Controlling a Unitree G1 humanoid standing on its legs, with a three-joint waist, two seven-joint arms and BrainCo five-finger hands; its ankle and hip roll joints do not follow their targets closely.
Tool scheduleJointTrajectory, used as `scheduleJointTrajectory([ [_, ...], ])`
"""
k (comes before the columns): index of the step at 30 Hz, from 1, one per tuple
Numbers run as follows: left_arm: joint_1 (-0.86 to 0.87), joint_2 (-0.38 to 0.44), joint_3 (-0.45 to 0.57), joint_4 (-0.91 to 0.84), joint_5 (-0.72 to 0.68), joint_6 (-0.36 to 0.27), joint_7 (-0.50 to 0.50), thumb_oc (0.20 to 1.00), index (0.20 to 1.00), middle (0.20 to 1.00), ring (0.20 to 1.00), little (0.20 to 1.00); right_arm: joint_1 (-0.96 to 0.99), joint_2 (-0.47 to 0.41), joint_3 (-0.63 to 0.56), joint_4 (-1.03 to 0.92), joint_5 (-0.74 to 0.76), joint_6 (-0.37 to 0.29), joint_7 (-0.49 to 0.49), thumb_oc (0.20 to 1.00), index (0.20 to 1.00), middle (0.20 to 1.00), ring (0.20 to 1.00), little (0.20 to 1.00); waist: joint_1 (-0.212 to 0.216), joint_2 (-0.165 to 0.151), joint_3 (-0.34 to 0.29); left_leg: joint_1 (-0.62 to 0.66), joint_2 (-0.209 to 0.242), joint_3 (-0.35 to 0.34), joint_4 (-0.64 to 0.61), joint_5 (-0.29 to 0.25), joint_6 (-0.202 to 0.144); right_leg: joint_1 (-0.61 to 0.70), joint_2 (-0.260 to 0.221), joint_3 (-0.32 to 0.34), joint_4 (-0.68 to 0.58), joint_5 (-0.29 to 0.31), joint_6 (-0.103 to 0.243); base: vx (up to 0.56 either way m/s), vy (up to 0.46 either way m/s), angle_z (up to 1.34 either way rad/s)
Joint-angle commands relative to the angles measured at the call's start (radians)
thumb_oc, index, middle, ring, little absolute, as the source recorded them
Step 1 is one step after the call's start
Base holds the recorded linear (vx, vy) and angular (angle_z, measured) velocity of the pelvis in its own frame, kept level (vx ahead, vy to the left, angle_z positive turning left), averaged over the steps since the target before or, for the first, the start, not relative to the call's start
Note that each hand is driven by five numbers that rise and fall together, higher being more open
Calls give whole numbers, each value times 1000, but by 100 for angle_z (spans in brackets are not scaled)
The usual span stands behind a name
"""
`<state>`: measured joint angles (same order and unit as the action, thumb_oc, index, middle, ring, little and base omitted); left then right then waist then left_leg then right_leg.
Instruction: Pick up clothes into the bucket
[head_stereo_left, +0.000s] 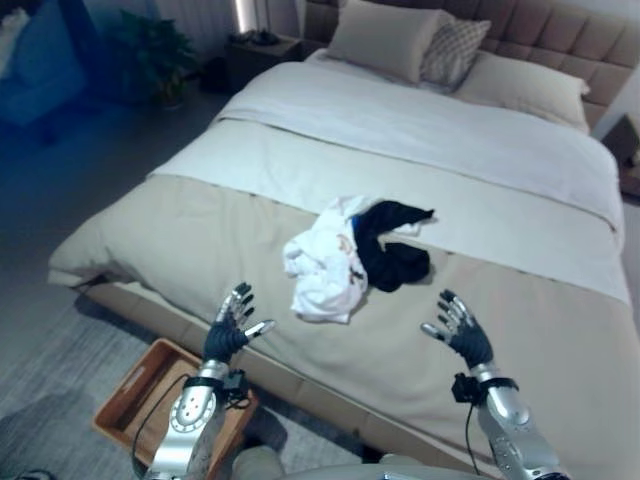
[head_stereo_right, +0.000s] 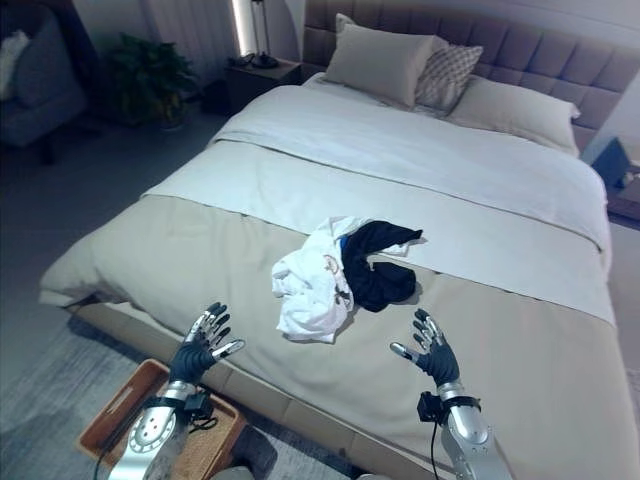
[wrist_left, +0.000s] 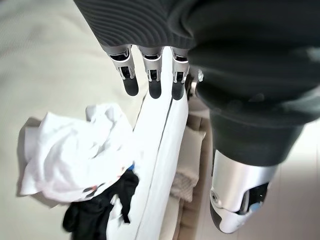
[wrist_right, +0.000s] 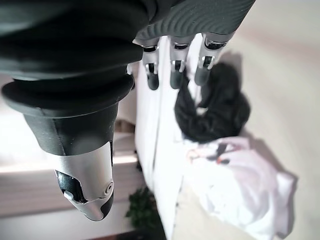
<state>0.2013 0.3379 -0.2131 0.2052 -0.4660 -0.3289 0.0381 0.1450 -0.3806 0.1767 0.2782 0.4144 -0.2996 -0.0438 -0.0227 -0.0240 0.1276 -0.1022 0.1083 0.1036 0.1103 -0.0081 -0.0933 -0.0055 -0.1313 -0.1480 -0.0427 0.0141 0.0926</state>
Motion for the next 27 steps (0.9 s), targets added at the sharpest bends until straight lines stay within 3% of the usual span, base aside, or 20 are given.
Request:
scheduleJointTrajectory([
  [1, 2, 60, 51, -72, 18, -36, -11, 1000, 1000, 1000, 1000, 1000, -34, 31, -17, -71, 14, -54, 1, 1000, 1000, 1000, 1000, 1000, 7, -36, -14, -10, -35, 28, 16, -2, 71, -32, -109, -6, 286, 3, 88, 56, 139, -18],
  [5, -3, 88, 63, -82, 20, -48, -4, 1000, 1000, 1000, 1000, 1000, -73, 31, -1, -68, -4, -57, -10, 1000, 1000, 1000, 1000, 1000, 17, -33, 24, -11, -52, 52, 17, -22, 89, -119, -160, -17, 329, 38, 86, 11, 97, -16],
  [7, -12, 102, 71, -90, 3, -59, 5, 1000, 1000, 1000, 1000, 1000, -103, 17, -3, -76, -8, -64, -27, 1000, 1000, 1000, 1000, 1000, 13, -31, 59, -33, -51, 41, 14, -22, 79, -167, -172, -14, 247, 65, 82, -105, -95, -24],
  [8, -36, 117, 76, -98, -14, -76, 22, 1000, 1000, 1000, 1000, 1000, -145, -1, 1, -81, -17, -71, -47, 1000, 1000, 1000, 1000, 1000, 0, -33, 98, -79, -39, 19, 24, -19, 68, -242, -174, 27, 199, 106, 93, -153, -119, 5],
  [9, -38, 117, 77, -97, -14, -76, 22, 1000, 1000, 1000, 1000, 1000, -147, -1, 2, -80, -17, -72, -47, 1000, 1000, 1000, 1000, 1000, 0, -32, 96, -85, -38, 19, 27, -20, 67, -247, -173, 28, 200, 106, 93, -187, -150, 13],
  [10, -61, 118, 83, -108, -18, -85, 48, 1000, 1000, 1000, 1000, 1000, -193, -18, 4, -101, -64, -70, -95, 1000, 1000, 1000, 1000, 1000, 21, -41, 114, -151, -28, 15, 62, -20, 60, -270, -201, -5, 180, 112, 97, -98, -64, 31],
  [13, -86, 112, 66, -119, -20, -94, 61, 1000, 1000, 1000, 1000, 1000, -250, -31, -5, -97, -83, -76, -130, 1000, 1000, 1000, 1000, 1000, 22, -41, 133, -206, -36, 9, 60, 4, 52, -312, -192, -13, 171, 124, 96, -94, -83, 25],
  [17, -128, 102, 31, -133, -6, -97, 88, 1000, 1000, 1000, 1000, 1000, -399, -87, -28, -65, -164, -72, -238, 1000, 1000, 1000, 1000, 1000, 31, -3, 156, -322, -18, -17, 32, 59, 27, -411, -184, -62, 178, 125, 101, -57, -99, 8],
  [22, -148, 107, 7, -130, -8, -96, 96, 1000, 1000, 1000, 1000, 1000, -512, -123, -24, -3, -176, -65, -289, 1000, 1000, 1000, 1000, 1000, 40, 12, 162, -385, -8, -21, 30, 66, 20, -492, -177, -50, 203, 121, 101, -32, -34, 0],
  [26, -180, 105, -31, -125, -15, -93, 112, 1000, 1000, 1000, 1000, 1000, -733, -189, 12, 147, -201, -37, -365, 1000, 1000, 1000, 1000, 1000, 52, 30, 180, -466, -5, -18, 45, 65, 16, -589, -176, -27, 232, 122, 97, -38, -10, 3],
  [27, -196, 110, -40, -133, -19, -96, 122, 1000, 1000, 1000, 1000, 1000, -842, -240, 35, 205, -255, -9, -406, 1000, 1000, 1000, 1000, 1000, 57, 36, 187, -501, -5, -15, 56, 65, 14, -627, -176, -20, 246, 122, 94, 0, 0, 0],
])
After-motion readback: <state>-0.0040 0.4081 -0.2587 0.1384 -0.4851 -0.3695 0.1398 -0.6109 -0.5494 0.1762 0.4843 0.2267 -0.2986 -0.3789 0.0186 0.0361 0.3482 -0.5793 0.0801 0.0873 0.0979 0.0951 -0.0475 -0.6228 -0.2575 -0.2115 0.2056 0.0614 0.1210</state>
